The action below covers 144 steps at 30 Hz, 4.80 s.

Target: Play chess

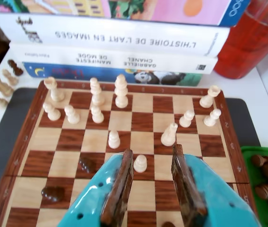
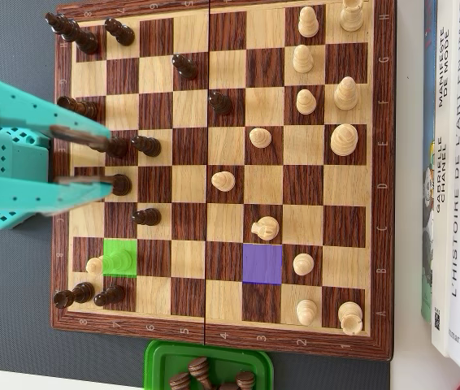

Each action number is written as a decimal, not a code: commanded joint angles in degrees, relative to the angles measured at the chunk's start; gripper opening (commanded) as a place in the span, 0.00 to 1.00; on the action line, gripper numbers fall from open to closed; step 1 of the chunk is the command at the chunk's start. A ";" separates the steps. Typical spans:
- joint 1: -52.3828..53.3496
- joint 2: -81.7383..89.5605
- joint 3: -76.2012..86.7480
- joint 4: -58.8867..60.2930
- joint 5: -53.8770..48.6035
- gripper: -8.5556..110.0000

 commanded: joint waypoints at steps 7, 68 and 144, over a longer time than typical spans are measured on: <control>-0.70 15.56 13.62 -14.33 1.05 0.19; -0.88 15.47 35.86 -154.16 0.70 0.18; -0.97 15.38 35.86 -154.07 -6.33 0.18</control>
